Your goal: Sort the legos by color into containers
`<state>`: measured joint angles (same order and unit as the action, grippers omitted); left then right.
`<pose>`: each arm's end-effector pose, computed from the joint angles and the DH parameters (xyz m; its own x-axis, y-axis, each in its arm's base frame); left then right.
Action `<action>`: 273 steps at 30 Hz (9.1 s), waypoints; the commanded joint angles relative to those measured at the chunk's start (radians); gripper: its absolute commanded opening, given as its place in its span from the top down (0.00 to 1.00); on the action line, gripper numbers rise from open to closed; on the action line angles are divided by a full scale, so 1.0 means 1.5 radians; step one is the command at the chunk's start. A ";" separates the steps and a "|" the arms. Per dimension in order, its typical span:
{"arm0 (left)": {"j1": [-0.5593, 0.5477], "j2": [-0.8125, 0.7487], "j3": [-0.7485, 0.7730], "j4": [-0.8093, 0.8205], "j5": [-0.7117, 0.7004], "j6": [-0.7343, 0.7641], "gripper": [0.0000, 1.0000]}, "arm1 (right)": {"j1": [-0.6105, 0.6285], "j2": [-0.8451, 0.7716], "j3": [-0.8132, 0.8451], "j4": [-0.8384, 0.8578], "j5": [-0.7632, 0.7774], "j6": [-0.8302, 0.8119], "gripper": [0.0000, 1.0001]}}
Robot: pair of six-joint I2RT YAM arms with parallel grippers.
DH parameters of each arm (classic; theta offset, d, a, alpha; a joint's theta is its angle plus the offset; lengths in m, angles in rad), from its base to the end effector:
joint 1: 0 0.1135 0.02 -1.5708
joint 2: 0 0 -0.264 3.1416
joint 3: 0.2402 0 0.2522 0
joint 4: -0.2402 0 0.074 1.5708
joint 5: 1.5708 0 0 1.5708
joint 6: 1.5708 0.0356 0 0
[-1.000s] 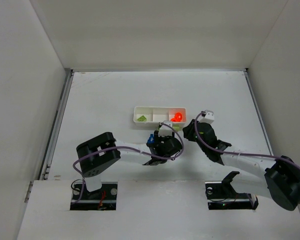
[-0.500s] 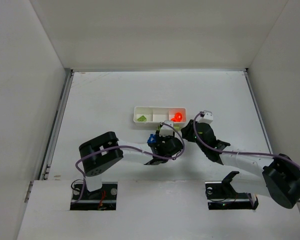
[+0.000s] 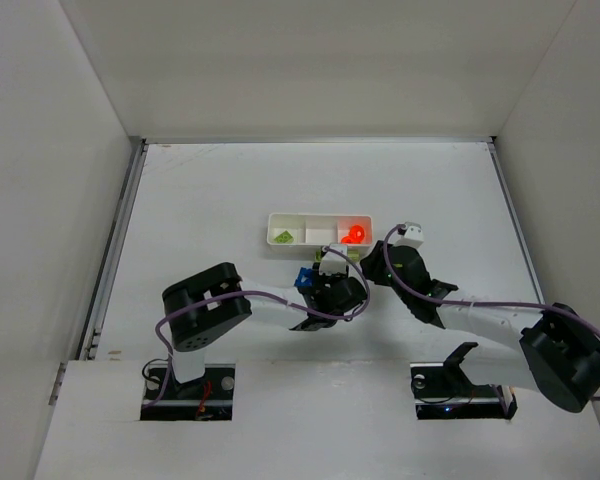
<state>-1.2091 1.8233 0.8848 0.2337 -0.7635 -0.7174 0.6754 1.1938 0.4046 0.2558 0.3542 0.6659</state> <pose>0.1487 -0.3234 0.1424 -0.4944 -0.0353 -0.8685 0.2180 0.9622 -0.1632 0.1876 0.1344 0.1727 -0.5303 0.3176 -0.7861 -0.0327 0.9188 0.3933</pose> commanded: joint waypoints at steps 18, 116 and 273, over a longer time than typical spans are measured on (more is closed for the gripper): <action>-0.016 -0.231 -0.073 -0.019 -0.027 -0.023 0.84 | 0.031 0.115 0.109 0.030 -0.022 -0.043 0.30; 0.121 -0.302 -0.174 0.076 0.079 0.019 0.54 | 0.109 0.090 0.142 -0.028 0.037 -0.036 0.64; 0.091 -0.333 -0.165 0.002 0.117 0.040 0.54 | 0.056 0.086 0.167 -0.004 0.012 -0.021 0.64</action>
<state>-1.0538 1.2922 0.5640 0.1978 -0.5556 -0.6697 0.7753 1.3827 0.7124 0.2317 0.3351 0.6392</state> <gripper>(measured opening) 0.459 0.355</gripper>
